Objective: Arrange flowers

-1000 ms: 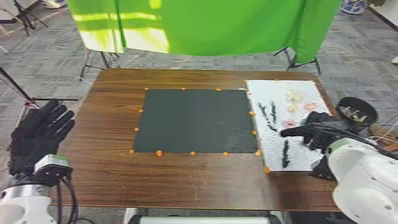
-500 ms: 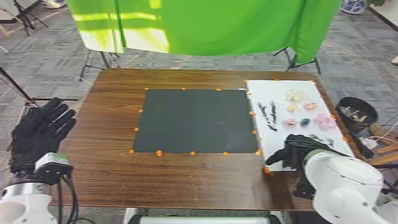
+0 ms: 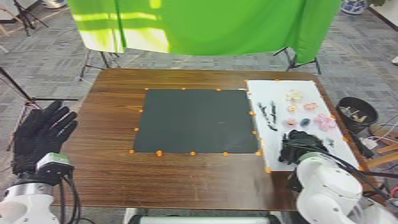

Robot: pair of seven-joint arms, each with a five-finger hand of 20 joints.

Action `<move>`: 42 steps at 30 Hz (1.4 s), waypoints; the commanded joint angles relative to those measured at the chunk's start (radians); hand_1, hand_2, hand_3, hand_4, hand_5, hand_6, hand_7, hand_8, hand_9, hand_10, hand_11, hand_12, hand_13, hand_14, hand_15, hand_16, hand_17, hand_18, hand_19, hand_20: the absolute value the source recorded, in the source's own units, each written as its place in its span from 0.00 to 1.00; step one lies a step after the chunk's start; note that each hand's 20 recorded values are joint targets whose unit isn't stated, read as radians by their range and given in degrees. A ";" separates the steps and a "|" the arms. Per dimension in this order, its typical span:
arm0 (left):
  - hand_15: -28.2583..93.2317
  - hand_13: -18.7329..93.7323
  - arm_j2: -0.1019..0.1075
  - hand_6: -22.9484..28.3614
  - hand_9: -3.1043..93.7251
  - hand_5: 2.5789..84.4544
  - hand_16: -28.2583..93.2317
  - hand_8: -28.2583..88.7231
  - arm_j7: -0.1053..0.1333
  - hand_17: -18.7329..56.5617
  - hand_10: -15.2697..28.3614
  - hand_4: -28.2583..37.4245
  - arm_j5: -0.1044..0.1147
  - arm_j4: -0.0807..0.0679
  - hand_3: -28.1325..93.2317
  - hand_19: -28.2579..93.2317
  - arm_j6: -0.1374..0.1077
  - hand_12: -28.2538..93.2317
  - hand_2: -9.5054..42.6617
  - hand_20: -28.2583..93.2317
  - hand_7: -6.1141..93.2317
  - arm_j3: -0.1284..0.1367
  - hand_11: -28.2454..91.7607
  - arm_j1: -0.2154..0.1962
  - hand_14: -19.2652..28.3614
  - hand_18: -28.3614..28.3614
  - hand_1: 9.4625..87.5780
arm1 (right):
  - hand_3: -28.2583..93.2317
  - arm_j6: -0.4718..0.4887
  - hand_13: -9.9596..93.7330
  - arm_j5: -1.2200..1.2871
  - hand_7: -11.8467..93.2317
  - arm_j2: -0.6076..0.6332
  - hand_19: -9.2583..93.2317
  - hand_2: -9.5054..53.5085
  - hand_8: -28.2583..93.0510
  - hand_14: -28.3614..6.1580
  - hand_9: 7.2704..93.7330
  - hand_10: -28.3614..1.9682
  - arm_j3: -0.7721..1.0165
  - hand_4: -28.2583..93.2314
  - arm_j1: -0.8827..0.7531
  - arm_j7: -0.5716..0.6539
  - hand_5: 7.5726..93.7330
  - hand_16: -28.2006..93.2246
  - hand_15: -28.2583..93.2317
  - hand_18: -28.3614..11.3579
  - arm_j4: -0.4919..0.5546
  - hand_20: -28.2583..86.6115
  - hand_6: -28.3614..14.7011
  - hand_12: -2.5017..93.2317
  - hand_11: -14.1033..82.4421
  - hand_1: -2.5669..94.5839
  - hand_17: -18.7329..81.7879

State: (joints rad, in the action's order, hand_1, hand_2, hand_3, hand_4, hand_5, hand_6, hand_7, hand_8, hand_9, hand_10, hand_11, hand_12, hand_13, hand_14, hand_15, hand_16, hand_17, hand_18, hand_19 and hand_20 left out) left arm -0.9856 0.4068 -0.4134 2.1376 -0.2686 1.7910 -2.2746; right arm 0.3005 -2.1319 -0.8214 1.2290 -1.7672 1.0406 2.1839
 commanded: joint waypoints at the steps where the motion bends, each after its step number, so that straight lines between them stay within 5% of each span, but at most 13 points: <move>1: 0.56 0.39 -0.001 0.66 0.41 0.51 0.15 0.17 -0.011 0.17 0.75 0.00 0.010 -0.005 0.79 0.54 -0.003 0.32 0.36 0.29 0.21 -0.015 0.46 0.002 0.78 0.78 0.29 | 0.83 0.009 0.94 0.015 0.25 0.019 0.98 0.05 0.29 0.50 0.94 0.46 0.075 0.03 -0.121 -0.105 0.86 0.43 0.43 0.18 -0.033 0.37 0.58 0.28 0.26 0.61 0.66; 8: 0.56 0.39 -0.002 0.66 0.41 0.51 0.15 0.17 -0.011 0.17 0.75 0.00 0.012 -0.005 0.80 0.54 -0.001 0.31 0.38 0.29 0.21 -0.030 0.46 0.002 0.78 0.78 0.28 | 1.00 0.061 0.91 0.061 0.33 0.055 0.98 0.01 0.40 0.46 0.94 0.39 0.187 0.05 -0.182 -0.326 0.85 0.44 0.46 0.21 -0.043 0.43 0.58 0.24 0.32 0.44 0.61; 14: 0.56 0.39 -0.002 0.66 0.41 0.51 0.15 0.17 -0.015 0.17 0.75 0.00 0.012 -0.004 0.80 0.54 0.001 0.31 0.39 0.29 0.21 -0.032 0.46 -0.005 0.78 0.78 0.27 | 1.00 -0.123 0.90 0.017 0.37 0.080 0.97 0.02 0.44 0.44 0.94 0.37 0.236 0.10 -0.254 -0.430 0.85 0.44 0.50 0.24 -0.005 0.47 0.58 0.25 0.34 0.39 0.59; 23: 0.56 0.39 0.003 0.66 0.41 0.51 0.15 0.17 -0.009 0.17 0.75 0.00 0.024 -0.005 0.80 0.55 0.007 0.31 0.40 0.29 0.20 -0.027 0.46 -0.010 0.78 0.78 0.27 | 1.00 -0.258 0.91 0.108 0.37 0.081 0.97 0.06 0.45 0.43 0.97 0.36 0.289 0.21 -0.282 -0.418 0.88 0.44 0.50 0.24 0.079 0.48 0.57 0.25 0.35 0.34 0.60; 24: 0.56 0.39 0.004 0.66 0.41 0.51 0.15 0.17 -0.007 0.17 0.75 0.00 0.026 -0.005 0.80 0.55 0.006 0.31 0.40 0.29 0.20 -0.027 0.46 -0.011 0.78 0.78 0.27 | 1.00 -0.251 0.91 0.086 0.37 0.083 0.97 0.19 0.44 0.44 0.97 0.38 0.279 0.27 -0.273 -0.405 0.89 0.45 0.50 0.24 0.080 0.49 0.57 0.25 0.35 0.28 0.60; 25: 0.56 0.39 0.003 0.66 0.41 0.51 0.15 0.17 -0.008 0.17 0.75 0.00 0.027 -0.005 0.80 0.55 0.006 0.31 0.40 0.29 0.20 -0.027 0.46 -0.011 0.78 0.78 0.27 | 1.00 -0.230 0.92 0.077 0.36 0.085 0.97 0.72 0.45 0.43 0.97 0.37 0.272 0.34 -0.262 -0.393 0.88 0.44 0.50 0.24 0.080 0.49 0.57 0.25 0.35 0.12 0.61; 26: 0.56 0.39 0.003 0.66 0.41 0.51 0.15 0.17 -0.008 0.16 0.75 0.00 0.028 -0.006 0.80 0.55 0.005 0.31 0.40 0.29 0.20 -0.029 0.46 -0.010 0.78 0.78 0.27 | 1.00 -0.212 0.92 0.066 0.37 0.087 0.97 0.93 0.45 0.43 0.97 0.37 0.259 0.35 -0.248 -0.377 0.88 0.44 0.50 0.23 0.077 0.49 0.57 0.25 0.35 0.06 0.61; 28: 0.56 0.39 0.005 0.66 0.41 0.51 0.15 0.17 -0.008 0.17 0.75 0.00 0.031 -0.006 0.80 0.55 0.006 0.31 0.40 0.29 0.20 -0.031 0.46 -0.008 0.78 0.78 0.27 | 0.98 -0.178 0.91 0.037 0.40 0.090 0.97 0.50 0.41 0.44 0.95 0.37 0.212 0.19 -0.205 -0.303 0.83 0.44 0.50 0.22 0.067 0.47 0.58 0.25 0.35 0.24 0.62; 30: 0.56 0.39 0.006 0.66 0.41 0.51 0.15 0.17 -0.009 0.17 0.75 0.00 0.028 -0.007 0.80 0.55 0.008 0.31 0.40 0.29 0.20 -0.034 0.46 -0.006 0.78 0.78 0.27 | 0.93 -0.120 0.88 -0.002 0.40 0.088 0.98 0.29 0.20 0.42 0.89 0.35 0.179 0.13 -0.173 -0.261 0.78 0.42 0.51 0.21 0.057 0.43 0.56 0.24 0.35 0.25 0.63; 34: 0.57 0.39 0.007 0.66 0.41 0.51 0.15 0.17 -0.010 0.17 0.75 0.00 0.031 -0.010 0.81 0.55 0.005 0.31 0.40 0.29 0.21 -0.036 0.46 -0.001 0.78 0.78 0.27 | 0.87 -0.056 0.84 -0.051 0.39 0.092 0.99 0.13 0.17 0.40 0.82 0.29 0.141 0.13 -0.144 -0.215 0.70 0.41 0.51 0.21 0.051 0.41 0.50 0.23 0.36 0.22 0.63; 39: 0.57 0.39 0.010 0.66 0.41 0.51 0.15 0.17 -0.014 0.17 0.75 0.00 0.031 -0.014 0.81 0.55 0.005 0.32 0.40 0.29 0.21 -0.035 0.46 0.002 0.78 0.78 0.27 | 0.83 0.072 0.81 0.004 0.44 0.074 1.00 0.08 0.17 0.38 0.78 0.26 0.151 0.12 -0.124 -0.188 0.64 0.40 0.52 0.20 0.045 0.42 0.49 0.24 0.37 0.21 0.64; 42: 0.57 0.39 0.010 0.66 0.41 0.51 0.15 0.17 -0.014 0.17 0.75 0.00 0.031 -0.012 0.80 0.55 0.002 0.32 0.41 0.29 0.21 -0.035 0.46 -0.002 0.78 0.78 0.27 | 0.81 0.084 0.80 0.034 0.38 0.065 1.00 0.05 0.16 0.38 0.76 0.27 0.129 0.10 -0.113 -0.178 0.64 0.40 0.52 0.20 0.029 0.42 0.48 0.23 0.36 0.25 0.63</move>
State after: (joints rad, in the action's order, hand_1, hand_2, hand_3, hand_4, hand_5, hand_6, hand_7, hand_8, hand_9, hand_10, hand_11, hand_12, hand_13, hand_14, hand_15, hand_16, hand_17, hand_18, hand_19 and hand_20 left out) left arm -0.9787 0.4005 -0.3892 2.1297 -0.2673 1.7572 -2.2705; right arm 0.3275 -2.1697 -0.7401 1.3691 -1.8937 0.8412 2.2368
